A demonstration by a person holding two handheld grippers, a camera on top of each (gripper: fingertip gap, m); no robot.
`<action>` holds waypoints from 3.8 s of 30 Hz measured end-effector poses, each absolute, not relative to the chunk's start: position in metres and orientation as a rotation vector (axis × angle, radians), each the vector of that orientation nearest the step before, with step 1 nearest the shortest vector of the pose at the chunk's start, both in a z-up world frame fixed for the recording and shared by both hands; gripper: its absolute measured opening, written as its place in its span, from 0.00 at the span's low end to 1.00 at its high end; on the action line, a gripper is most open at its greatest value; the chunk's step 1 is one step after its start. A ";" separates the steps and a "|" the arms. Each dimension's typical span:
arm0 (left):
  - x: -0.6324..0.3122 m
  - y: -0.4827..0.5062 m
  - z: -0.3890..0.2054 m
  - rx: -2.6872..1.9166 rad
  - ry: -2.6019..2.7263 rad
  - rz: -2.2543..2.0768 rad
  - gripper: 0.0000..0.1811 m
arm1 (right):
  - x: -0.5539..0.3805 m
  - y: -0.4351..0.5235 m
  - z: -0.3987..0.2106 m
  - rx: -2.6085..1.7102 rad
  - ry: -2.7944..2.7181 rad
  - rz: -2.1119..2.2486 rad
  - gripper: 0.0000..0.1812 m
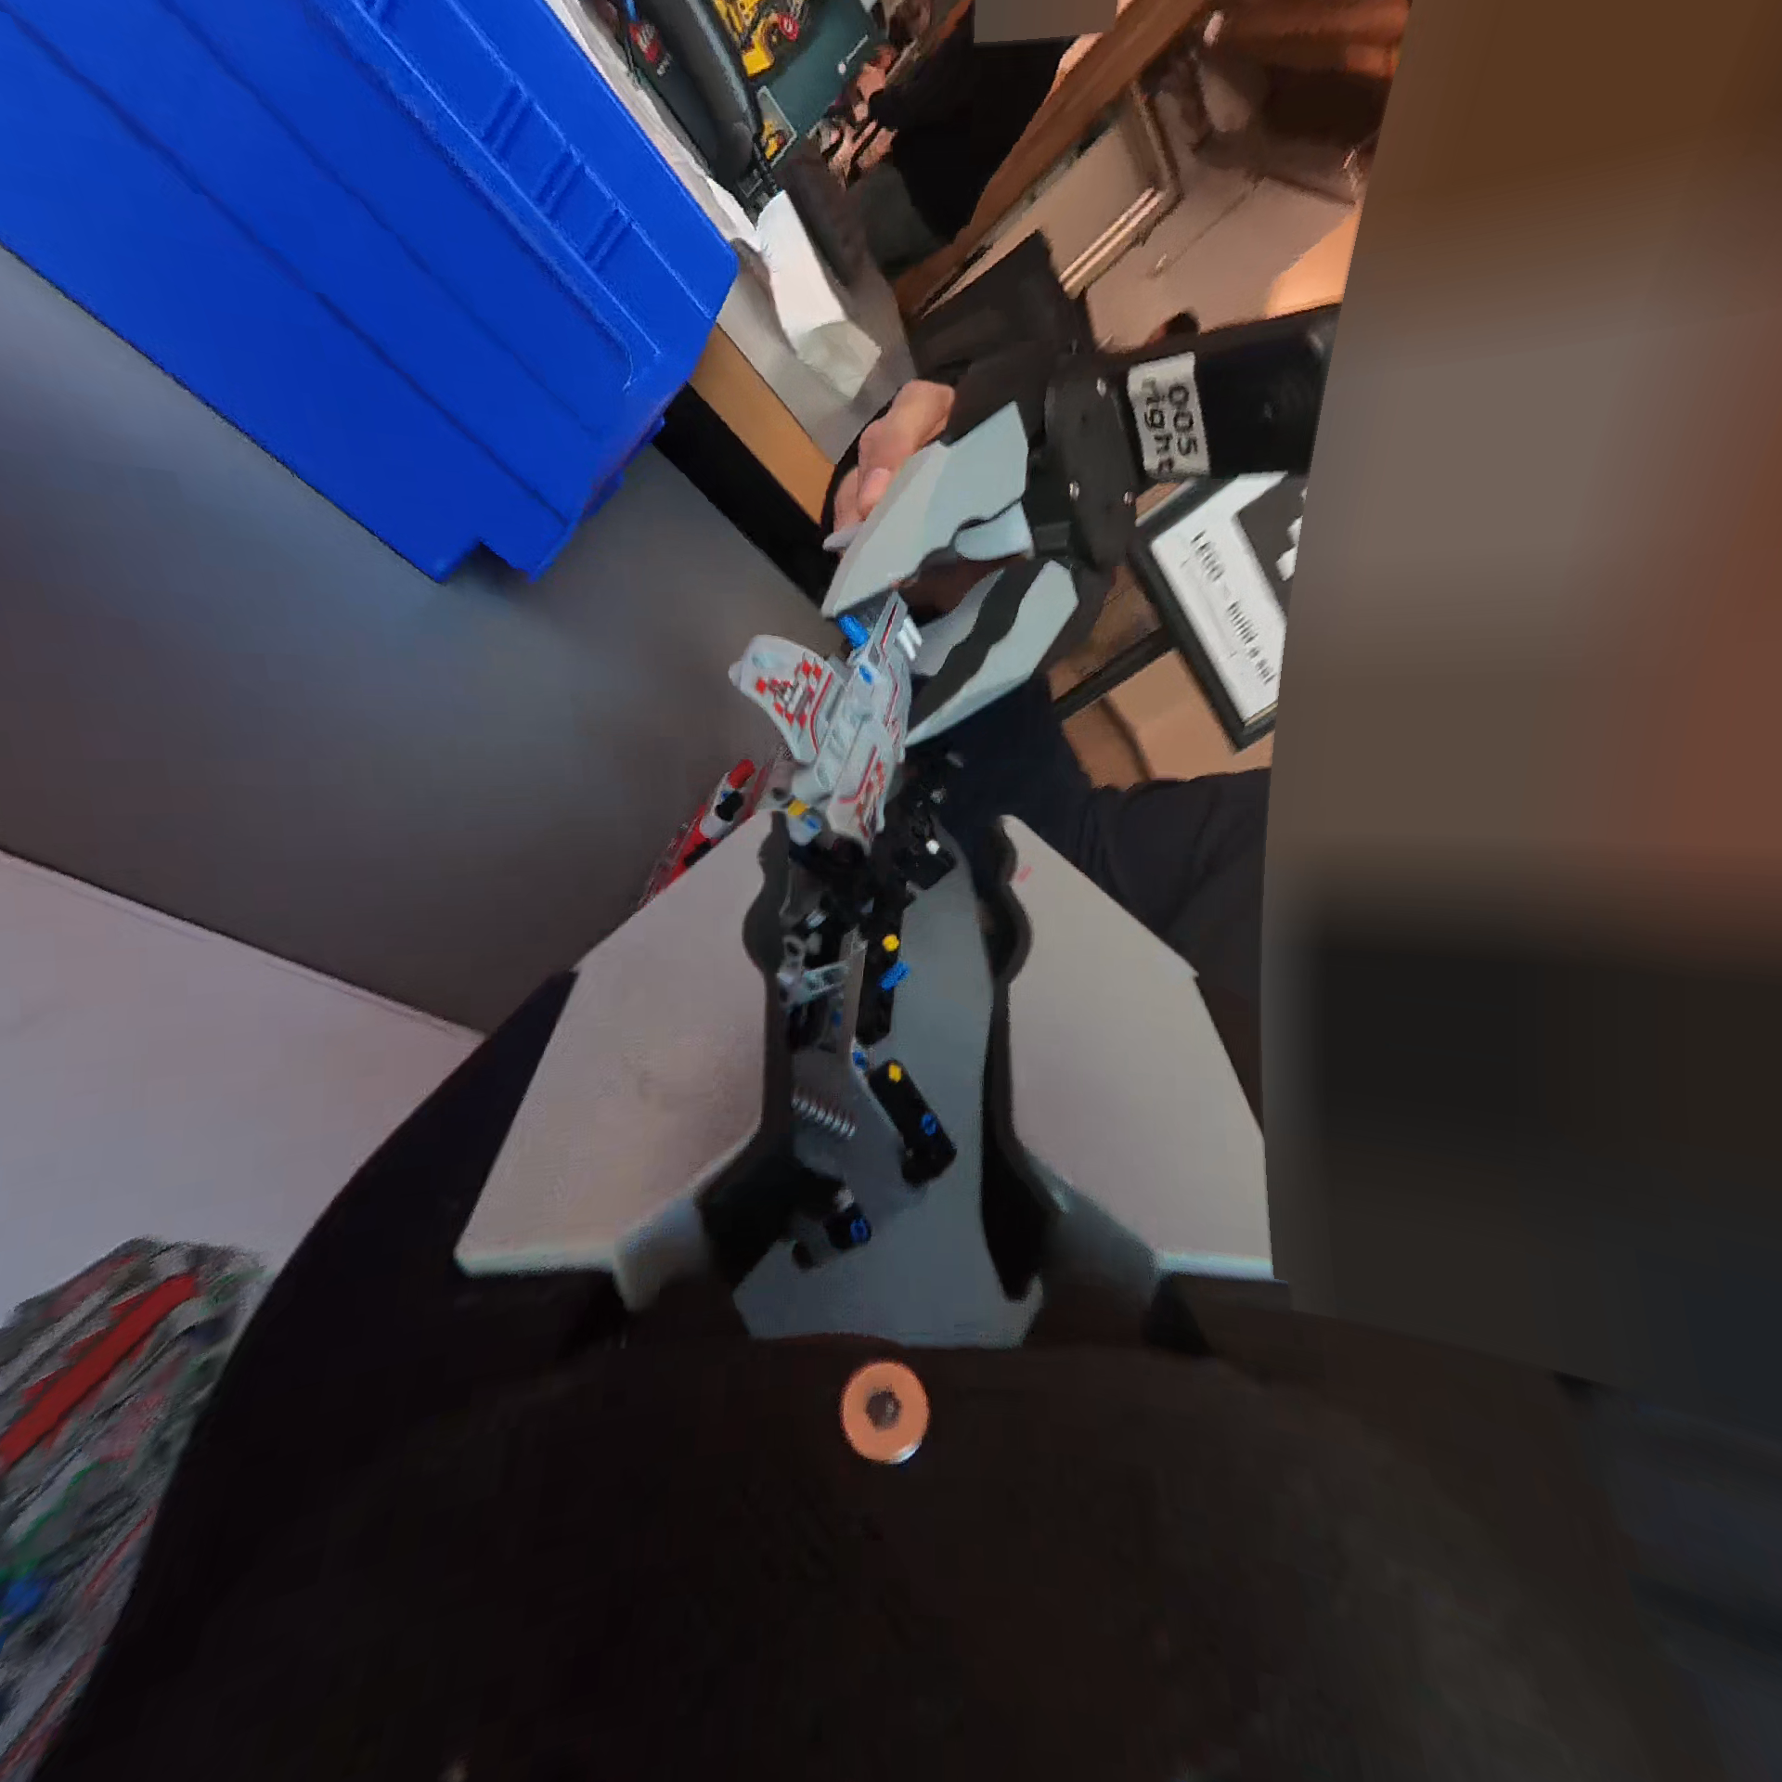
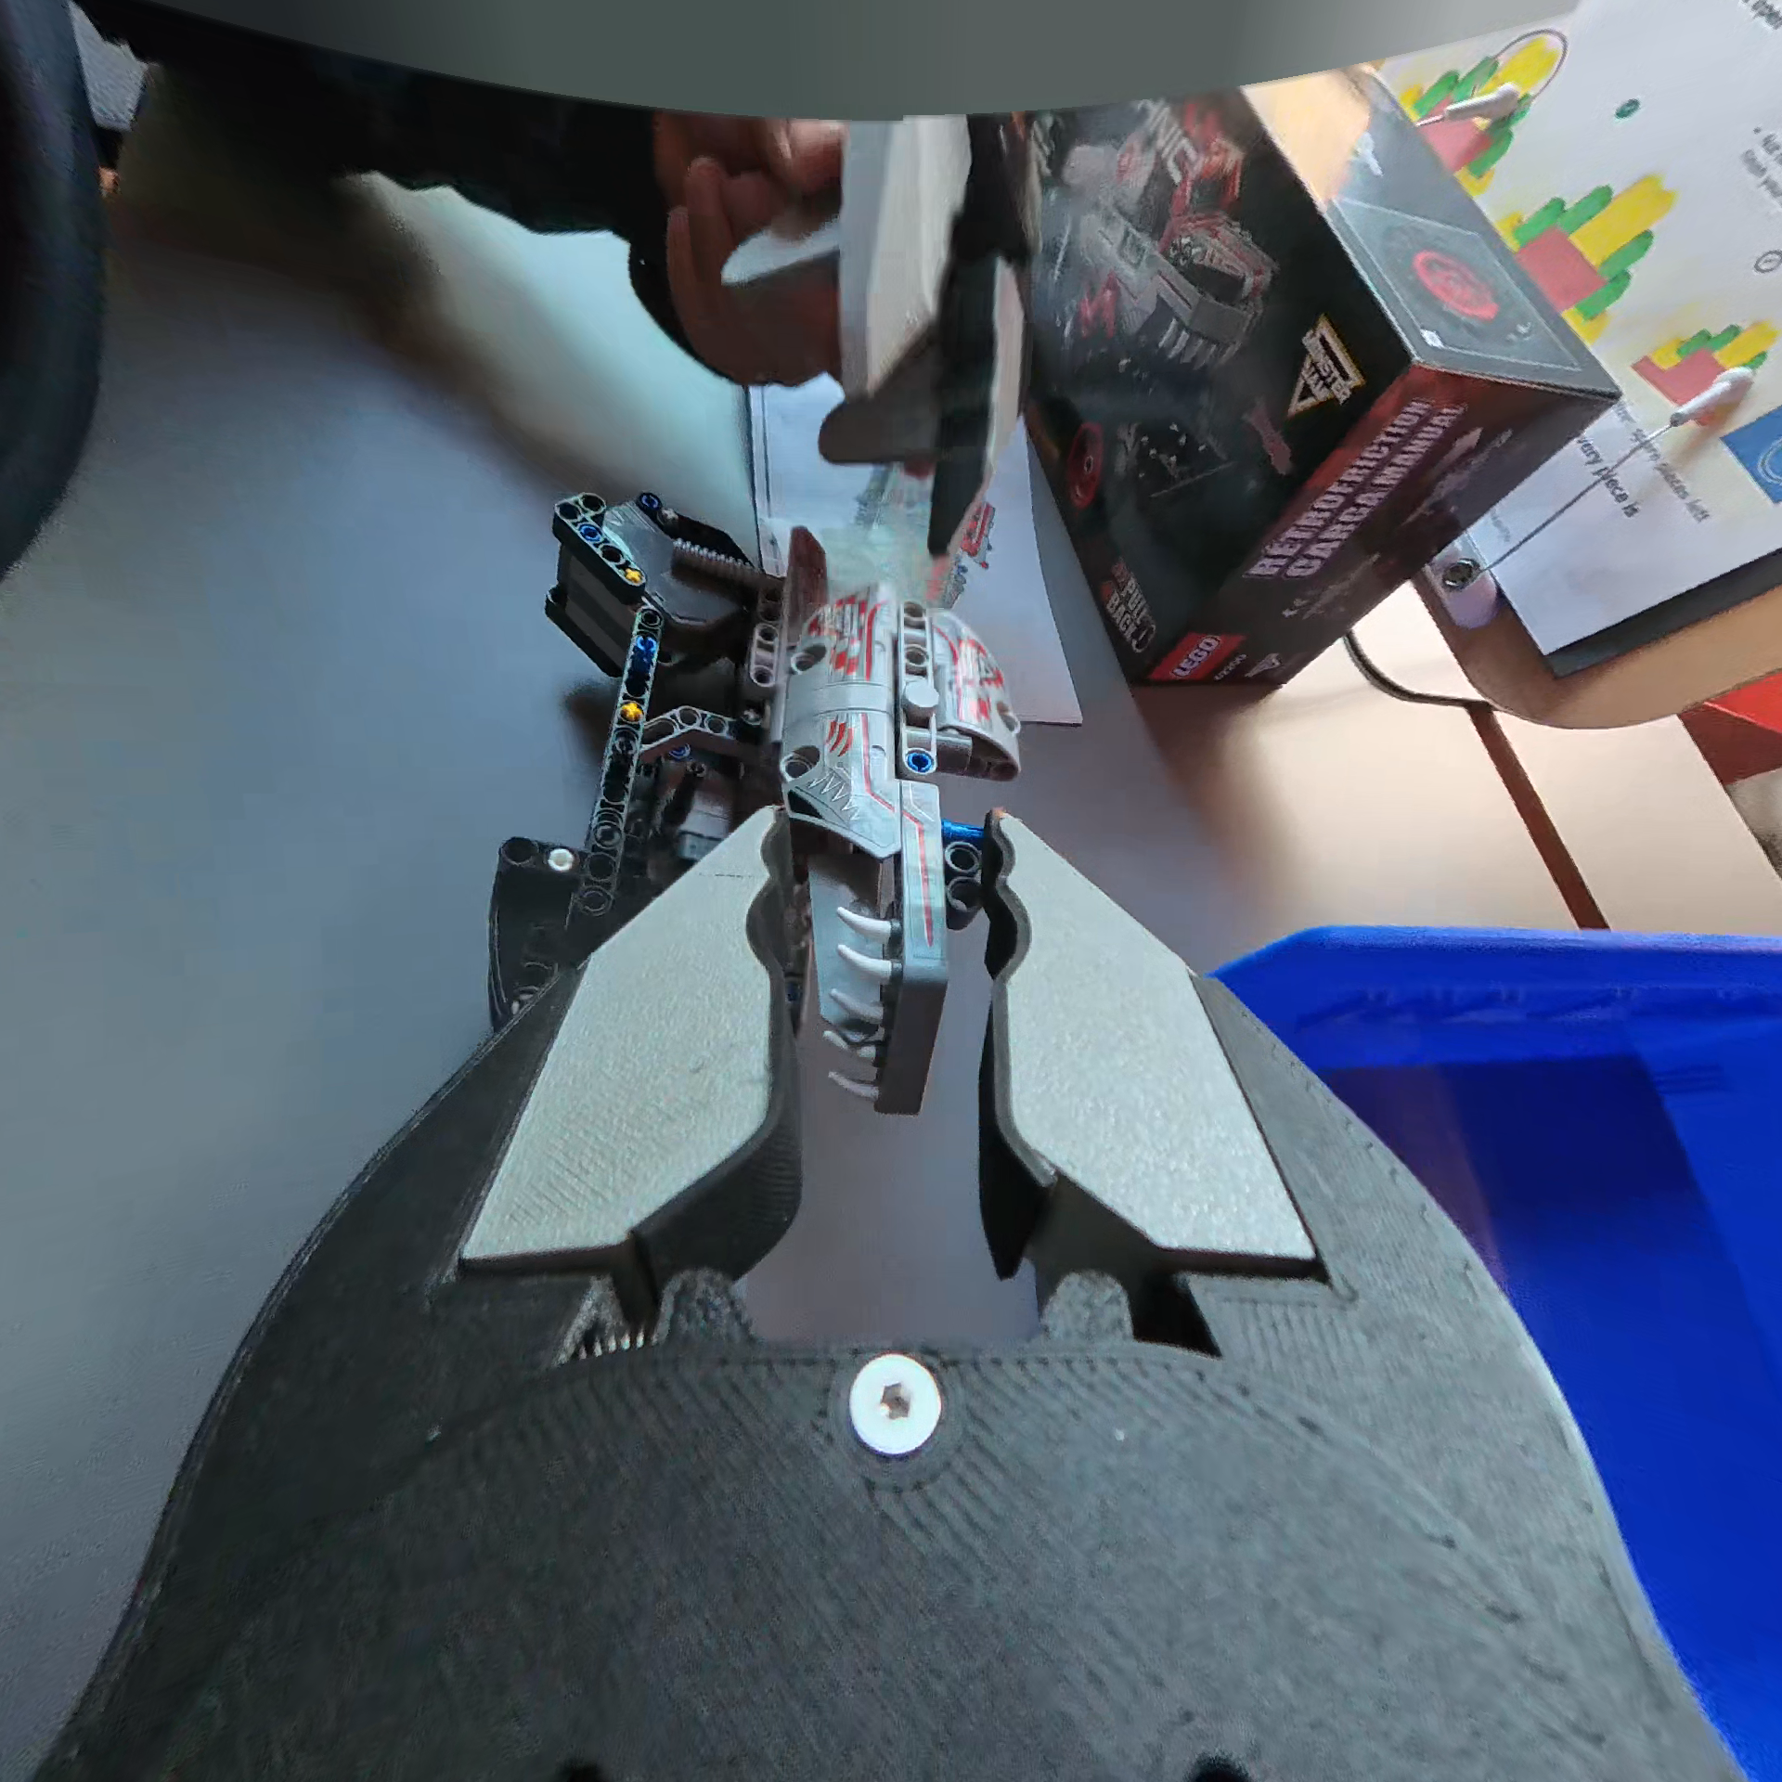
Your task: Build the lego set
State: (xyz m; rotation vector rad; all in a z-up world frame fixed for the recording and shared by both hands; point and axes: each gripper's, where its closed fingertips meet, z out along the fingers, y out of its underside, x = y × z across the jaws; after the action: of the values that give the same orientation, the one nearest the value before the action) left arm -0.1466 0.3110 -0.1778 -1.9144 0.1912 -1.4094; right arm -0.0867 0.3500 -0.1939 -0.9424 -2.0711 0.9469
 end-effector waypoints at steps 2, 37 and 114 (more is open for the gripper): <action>-0.156 0.305 -0.187 -2.011 0.313 -1.221 0.29 | -0.085 0.351 -0.190 -0.941 -2.053 0.997 0.20; -0.115 0.288 -0.202 -1.911 1.073 -0.417 0.20 | -0.079 0.307 -0.187 -1.050 -2.034 1.035 0.20; -0.113 0.289 -0.215 -2.003 0.911 -0.898 0.13 | -0.070 0.308 -0.215 -1.265 -2.120 0.877 0.16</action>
State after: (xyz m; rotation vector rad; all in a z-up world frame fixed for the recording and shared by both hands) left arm -0.1127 0.2888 -0.2152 -2.0027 0.9115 -0.8976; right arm -0.0699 0.3081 -0.2153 -1.2650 -2.1205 0.8769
